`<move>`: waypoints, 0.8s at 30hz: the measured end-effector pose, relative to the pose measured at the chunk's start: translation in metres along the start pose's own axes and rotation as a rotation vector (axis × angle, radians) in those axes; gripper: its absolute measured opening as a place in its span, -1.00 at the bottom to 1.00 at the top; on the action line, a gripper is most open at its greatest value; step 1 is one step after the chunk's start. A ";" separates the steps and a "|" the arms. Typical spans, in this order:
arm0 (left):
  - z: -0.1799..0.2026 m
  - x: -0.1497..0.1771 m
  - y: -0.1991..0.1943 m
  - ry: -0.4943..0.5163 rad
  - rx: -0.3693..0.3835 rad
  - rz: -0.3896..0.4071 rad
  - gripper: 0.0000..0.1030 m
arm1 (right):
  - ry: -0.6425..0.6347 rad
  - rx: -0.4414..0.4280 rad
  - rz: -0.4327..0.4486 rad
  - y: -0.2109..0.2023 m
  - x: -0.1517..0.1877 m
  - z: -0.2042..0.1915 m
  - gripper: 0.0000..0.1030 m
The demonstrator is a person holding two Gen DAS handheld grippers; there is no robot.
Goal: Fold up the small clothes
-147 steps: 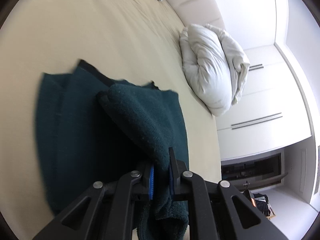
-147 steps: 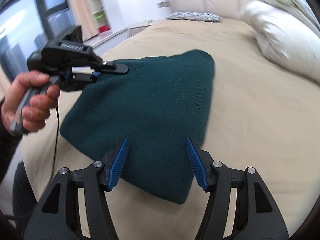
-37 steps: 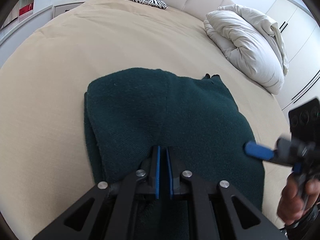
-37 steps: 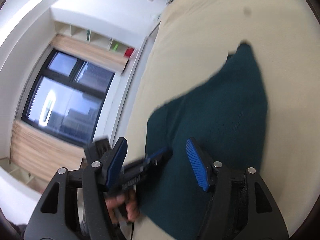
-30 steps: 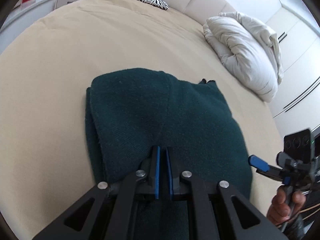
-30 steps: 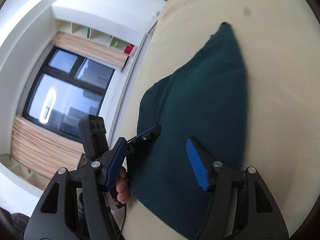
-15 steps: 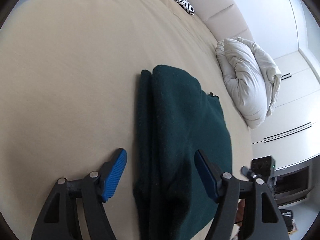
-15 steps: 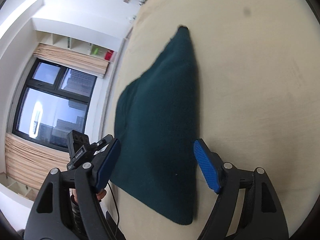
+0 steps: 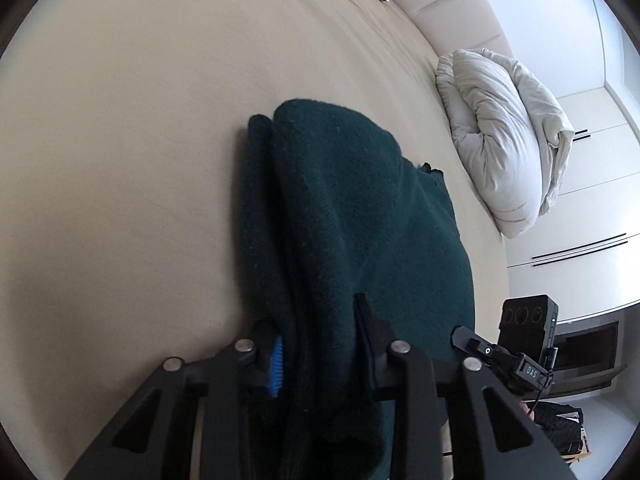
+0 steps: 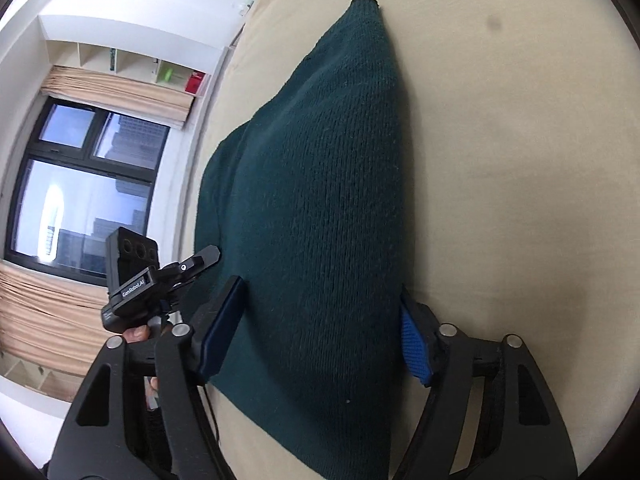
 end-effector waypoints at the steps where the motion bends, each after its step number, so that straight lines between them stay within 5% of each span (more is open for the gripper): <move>1: 0.002 0.001 -0.001 0.009 -0.008 0.006 -0.46 | -0.009 0.016 0.004 -0.007 0.007 0.004 0.13; 5: 0.012 0.008 -0.012 0.046 -0.037 0.037 -0.51 | -0.107 0.103 0.050 -0.016 0.019 -0.016 -0.10; 11: 0.047 0.047 -0.031 0.124 -0.014 0.051 -0.51 | -0.194 0.104 0.126 -0.051 0.050 -0.049 -0.19; 24: 0.071 0.155 -0.017 0.213 0.008 -0.034 -0.51 | -0.147 0.037 0.201 -0.123 0.197 -0.033 -0.19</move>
Point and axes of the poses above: each gripper's, at about its wrist camera, not at the fingertips, and y roughly the way its jaws point, z to its right, x to its underside, the point moved 5 cm from there along y, roughly the way its jaws point, and after that the axes turned 6 degrees about -z, right-handed, at the moved point
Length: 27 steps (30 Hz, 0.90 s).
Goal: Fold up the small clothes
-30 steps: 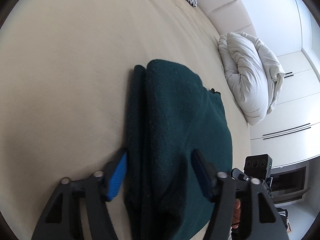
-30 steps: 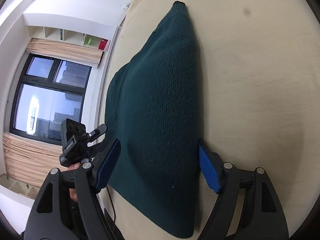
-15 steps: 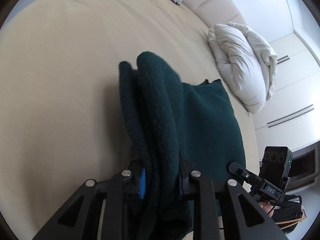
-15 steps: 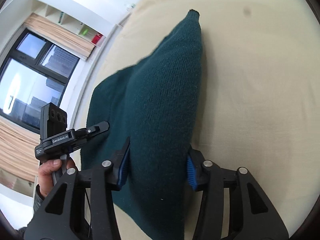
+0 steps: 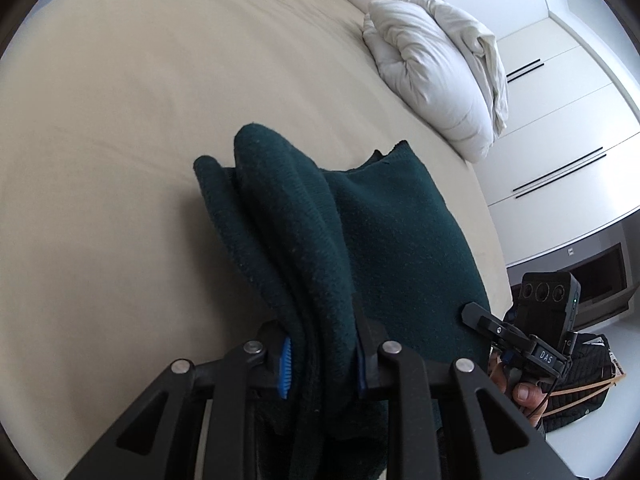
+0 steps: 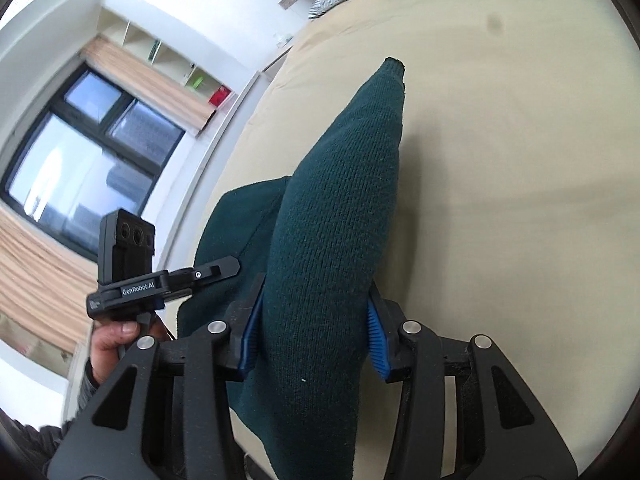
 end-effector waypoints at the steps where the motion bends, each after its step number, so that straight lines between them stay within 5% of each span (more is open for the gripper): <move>1: -0.001 0.004 0.003 0.000 -0.006 -0.004 -0.51 | 0.016 0.001 0.000 -0.002 0.009 0.004 -0.19; 4: -0.014 0.011 0.012 -0.025 -0.040 -0.008 -0.50 | 0.054 0.012 -0.012 -0.004 0.034 0.019 -0.19; 10: -0.037 0.020 0.021 -0.103 0.053 -0.012 -0.46 | 0.202 -0.037 -0.011 -0.001 0.065 0.064 -0.19; 21: -0.024 0.027 0.000 -0.049 -0.025 0.071 -0.29 | 0.174 0.004 0.004 -0.022 0.060 0.077 -0.08; 27: 0.028 0.045 -0.071 0.162 -0.229 0.325 0.50 | 0.079 0.116 0.097 -0.062 0.052 0.051 -0.08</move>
Point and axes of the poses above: each gripper's, at about its wrist camera, not at the fingertips, and y roughly the way its jaws point, z to its right, x to its underside, the point moved 5 cm from there along y, roughly the way its jaws point, and after that the axes turned 6 degrees about -z, right-handed, at the moved point
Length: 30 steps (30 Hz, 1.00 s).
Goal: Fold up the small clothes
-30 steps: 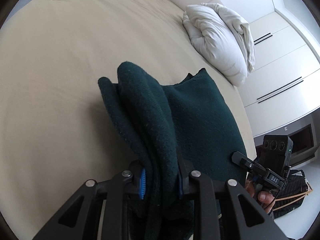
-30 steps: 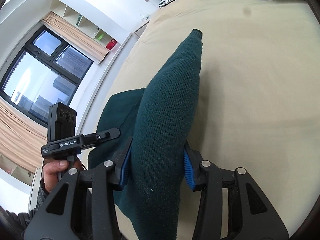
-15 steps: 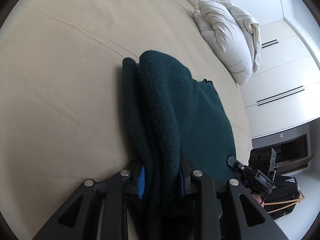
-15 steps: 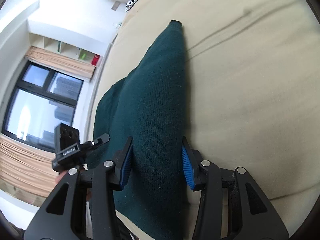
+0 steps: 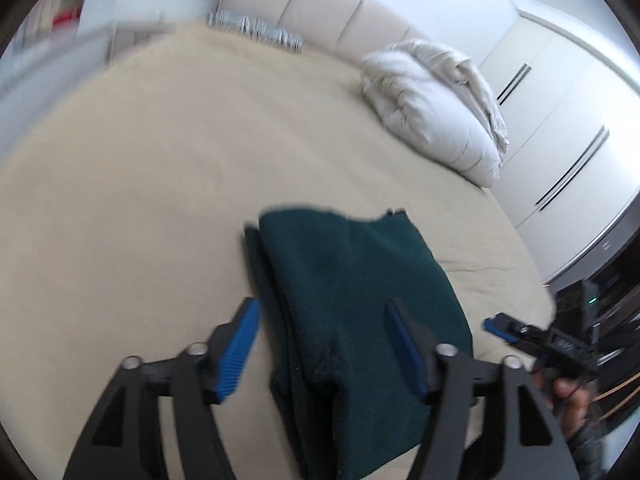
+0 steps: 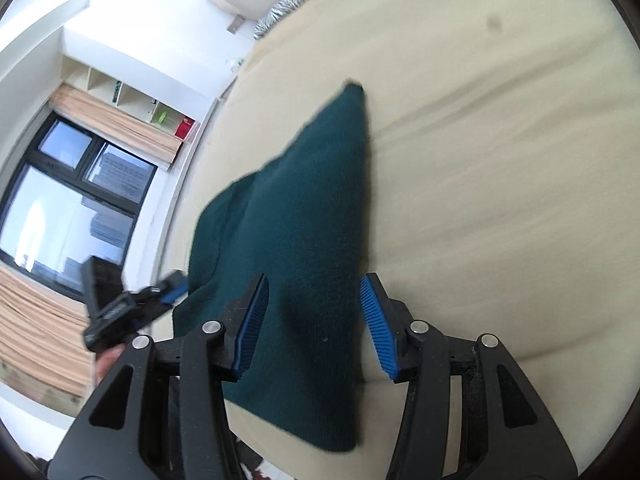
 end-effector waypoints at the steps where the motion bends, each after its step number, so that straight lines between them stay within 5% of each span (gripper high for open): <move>1: 0.006 -0.001 -0.013 0.033 -0.044 0.048 0.69 | -0.039 0.039 0.034 -0.011 0.000 -0.009 -0.08; 3: 0.026 -0.003 -0.047 0.112 -0.146 0.184 1.00 | -0.114 0.096 0.096 -0.031 -0.003 -0.028 -0.02; 4: 0.034 -0.004 -0.060 0.145 -0.178 0.245 1.00 | -0.146 0.125 0.126 -0.038 -0.003 -0.037 0.03; 8: 0.072 -0.001 -0.105 0.269 -0.378 0.450 1.00 | -0.302 0.271 0.329 -0.078 -0.002 -0.084 0.68; 12: 0.086 0.000 -0.126 0.262 -0.588 0.479 1.00 | -0.401 0.295 0.584 -0.121 0.005 -0.126 1.00; 15: 0.084 -0.009 -0.127 0.210 -0.530 0.447 1.00 | -0.428 0.368 0.702 -0.147 0.006 -0.147 1.00; 19: 0.077 -0.005 -0.100 0.138 -0.477 0.322 1.00 | -0.362 0.427 0.698 -0.161 0.002 -0.154 1.00; 23: 0.063 0.012 -0.056 0.086 -0.470 0.169 1.00 | -0.295 0.412 0.503 -0.136 0.002 -0.151 1.00; 30: 0.058 0.050 -0.016 0.051 -0.469 0.016 1.00 | -0.233 0.524 0.288 -0.064 0.032 -0.111 1.00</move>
Point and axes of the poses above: each gripper's, at about its wrist camera, not at the fingertips, and y roughly the way its jaws point, z to its right, x to its underside, the point moved 5 cm from there along y, roughly the way its jaws point, and after that the axes turned 6 degrees about -z, right-handed, at the moved point
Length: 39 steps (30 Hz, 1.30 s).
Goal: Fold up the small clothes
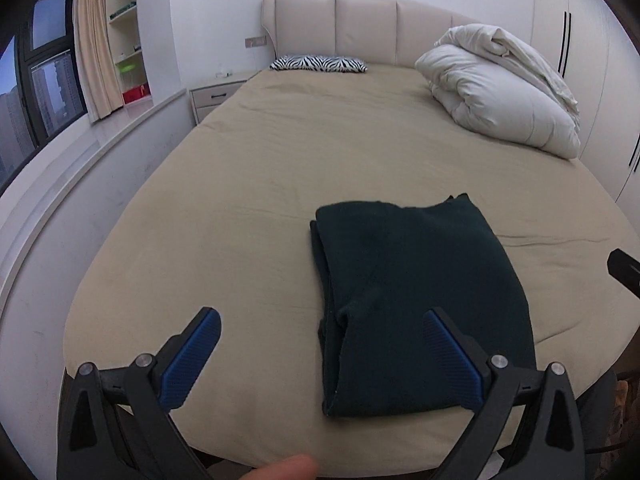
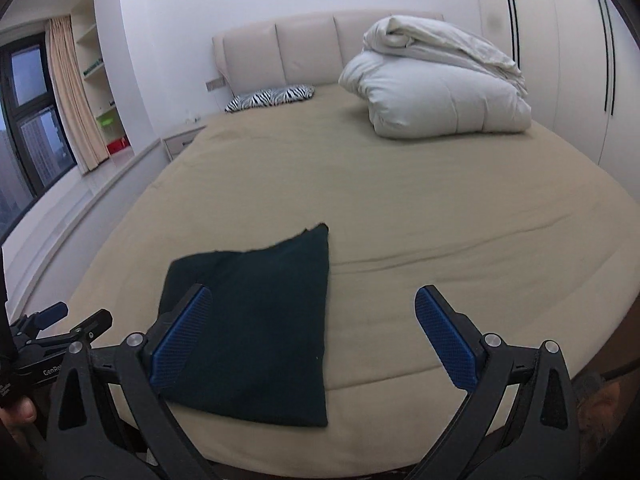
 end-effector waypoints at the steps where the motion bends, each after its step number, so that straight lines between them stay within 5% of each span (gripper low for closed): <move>1: 0.001 0.003 0.003 0.001 0.003 -0.011 1.00 | 0.006 0.003 -0.029 0.013 0.004 0.002 1.00; 5: 0.005 0.014 0.011 0.017 -0.007 -0.038 1.00 | 0.014 0.007 -0.131 0.045 0.015 0.001 1.00; 11: 0.002 0.019 0.015 0.011 -0.017 -0.056 1.00 | -0.010 0.023 -0.163 0.054 0.028 -0.002 1.00; 39: -0.007 0.020 0.020 -0.011 -0.018 -0.080 1.00 | -0.045 0.024 -0.199 0.063 0.034 -0.014 1.00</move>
Point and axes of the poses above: each gripper's, at about its wrist camera, not at the fingertips, and y roughly the way its jaws point, z to its right, x to its underside, the point moved 5 cm from there along y, roughly the way its jaws point, and after that the axes turned 6 degrees about -z, right-handed, at the moved point
